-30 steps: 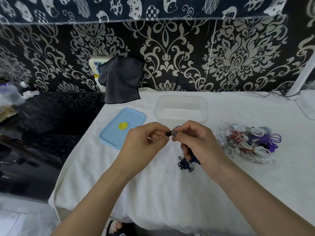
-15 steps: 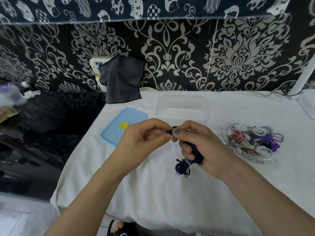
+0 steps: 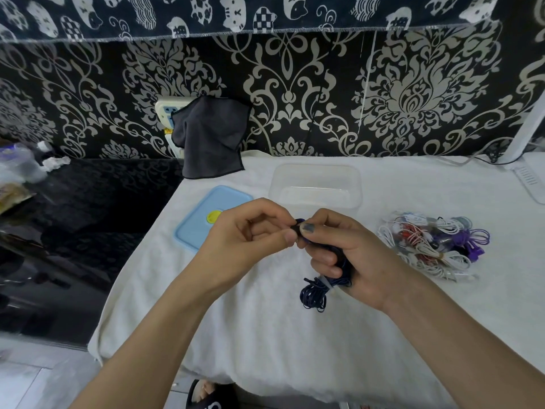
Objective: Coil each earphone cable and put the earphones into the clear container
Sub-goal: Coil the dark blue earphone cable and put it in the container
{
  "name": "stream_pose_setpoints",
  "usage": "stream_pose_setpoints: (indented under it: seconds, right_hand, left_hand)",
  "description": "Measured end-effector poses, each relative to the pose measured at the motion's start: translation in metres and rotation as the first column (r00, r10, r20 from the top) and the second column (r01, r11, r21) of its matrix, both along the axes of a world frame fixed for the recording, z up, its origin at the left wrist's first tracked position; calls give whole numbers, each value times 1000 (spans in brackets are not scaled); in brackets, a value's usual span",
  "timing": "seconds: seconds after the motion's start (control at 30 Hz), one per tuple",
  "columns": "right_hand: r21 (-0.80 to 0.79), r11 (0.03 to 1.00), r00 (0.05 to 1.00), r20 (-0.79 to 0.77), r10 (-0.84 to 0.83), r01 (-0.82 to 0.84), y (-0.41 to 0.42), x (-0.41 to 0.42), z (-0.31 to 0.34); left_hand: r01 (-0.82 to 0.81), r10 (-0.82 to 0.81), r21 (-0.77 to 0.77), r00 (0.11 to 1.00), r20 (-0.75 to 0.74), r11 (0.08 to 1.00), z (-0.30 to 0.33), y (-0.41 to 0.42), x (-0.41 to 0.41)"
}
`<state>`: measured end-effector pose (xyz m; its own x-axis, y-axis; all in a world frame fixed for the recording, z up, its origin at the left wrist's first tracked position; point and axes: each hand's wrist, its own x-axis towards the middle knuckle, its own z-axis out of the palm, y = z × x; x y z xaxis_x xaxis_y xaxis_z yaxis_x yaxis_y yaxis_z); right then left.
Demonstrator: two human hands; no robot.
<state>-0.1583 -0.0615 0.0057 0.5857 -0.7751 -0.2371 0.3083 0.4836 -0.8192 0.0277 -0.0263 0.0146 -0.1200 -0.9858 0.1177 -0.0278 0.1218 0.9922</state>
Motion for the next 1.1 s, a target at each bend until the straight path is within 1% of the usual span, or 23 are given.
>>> stream_pose_setpoints:
  seconds: [0.13, 0.23, 0.33, 0.47, 0.57, 0.8, 0.9, 1.1]
  right_hand:
    - [40, 999, 999, 51, 0, -2, 3, 2, 2]
    - [61, 998, 997, 74, -10, 5, 5, 4, 3]
    - [91, 996, 994, 104, -22, 12, 6, 6, 3]
    - [128, 992, 987, 156, -35, 15, 7, 6, 4]
    - [136, 990, 985, 163, -56, 34, 9, 6, 5]
    - [223, 974, 969, 232, -82, 29, 15, 8, 5]
    - [261, 965, 960, 262, -100, 29, 17, 9, 5]
    - [280, 960, 943, 319, -92, -1, 19, 9, 5]
  left_hand:
    - [-5, 5, 6, 998, -56, 1000, 4, 1, -2]
    - [6, -5, 3, 998, -63, 1000, 5, 2, -3]
    - [-14, 12, -37, 999, -41, 999, 5, 3, -4]
    - [-69, 78, -161, 996, 53, 985, 0, 5, -7]
    - [-89, 123, -248, 985, 122, 965, -2, 5, -11]
    - [-108, 225, -450, 950, 215, 887, -5, 5, -16]
    - [-104, 223, -453, 951, 216, 885, -7, 5, -16]
    - [-72, 186, -444, 958, 219, 893, -4, 7, -16]
